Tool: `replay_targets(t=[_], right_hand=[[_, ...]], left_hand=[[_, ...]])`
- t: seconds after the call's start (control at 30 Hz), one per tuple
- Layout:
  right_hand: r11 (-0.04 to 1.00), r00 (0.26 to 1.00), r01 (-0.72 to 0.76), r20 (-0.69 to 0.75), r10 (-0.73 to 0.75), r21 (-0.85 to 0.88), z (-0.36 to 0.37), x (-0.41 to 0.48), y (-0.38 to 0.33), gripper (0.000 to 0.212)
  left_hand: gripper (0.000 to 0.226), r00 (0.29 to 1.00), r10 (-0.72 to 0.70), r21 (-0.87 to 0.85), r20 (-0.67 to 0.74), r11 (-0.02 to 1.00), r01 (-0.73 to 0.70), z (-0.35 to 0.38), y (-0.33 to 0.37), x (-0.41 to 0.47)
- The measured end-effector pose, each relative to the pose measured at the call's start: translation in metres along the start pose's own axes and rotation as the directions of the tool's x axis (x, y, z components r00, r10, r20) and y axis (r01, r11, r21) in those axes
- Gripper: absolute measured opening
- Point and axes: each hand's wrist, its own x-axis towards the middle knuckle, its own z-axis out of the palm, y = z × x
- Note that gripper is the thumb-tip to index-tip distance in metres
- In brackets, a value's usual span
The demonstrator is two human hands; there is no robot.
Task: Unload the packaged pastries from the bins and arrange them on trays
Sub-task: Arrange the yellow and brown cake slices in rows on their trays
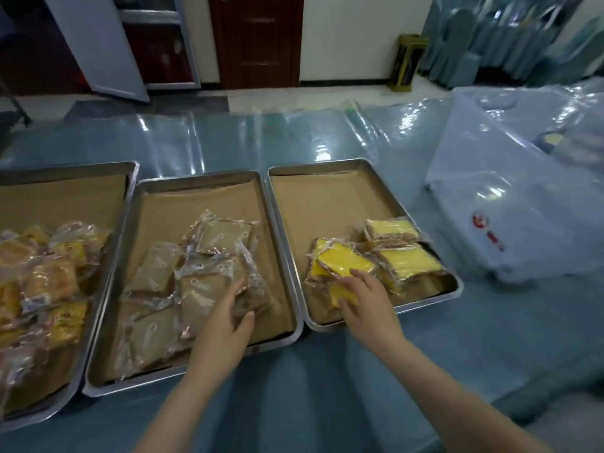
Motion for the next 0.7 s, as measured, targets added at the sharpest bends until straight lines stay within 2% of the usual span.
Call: replay_targets(t=[0.1,0.17,0.2,0.23,0.3,0.43,0.6,0.7], right_hand=[[0.997,0.991,-0.028,-0.127,0.037,0.071,-0.032,0.026,0.043,0.026],[0.985,0.970,-0.065,-0.223,0.100,0.159,-0.056,0.050,0.073,0.030],[0.975,0.963,-0.101,-0.226,0.146,0.199,-0.067,0.064,0.087,0.034],[0.969,0.966,-0.125,-0.198,0.168,0.215,-0.075,0.079,0.102,0.035],[0.983,0.989,-0.089,-0.100,0.106,0.160,-0.081,0.107,0.132,0.031],[0.997,0.977,0.006,0.210,-0.023,0.082,-0.077,0.147,0.159,0.040],[0.990,0.925,0.105,0.356,-0.133,0.096,-0.064,0.179,0.166,0.037],[0.988,0.911,0.093,0.389,-0.136,0.127,-0.058,0.208,0.167,0.037]], left_hand=[[0.057,1.000,0.028,0.028,0.013,0.999,-0.029,0.038,0.028,0.021],[0.057,0.998,0.068,0.053,0.005,0.996,-0.068,0.068,0.049,0.037],[0.057,0.997,0.078,0.062,0.012,0.995,-0.079,0.085,0.058,0.046],[0.057,0.996,0.079,0.074,0.031,0.994,-0.082,0.103,0.067,0.055],[0.056,0.993,0.049,0.160,0.108,0.985,-0.066,0.138,0.082,0.075],[0.067,0.975,-0.113,0.498,0.191,0.867,0.004,0.177,0.086,0.107],[0.070,0.973,-0.199,0.643,0.114,0.762,0.081,0.189,0.077,0.117],[0.070,0.967,-0.254,0.673,0.002,0.716,0.187,0.194,0.078,0.136]])
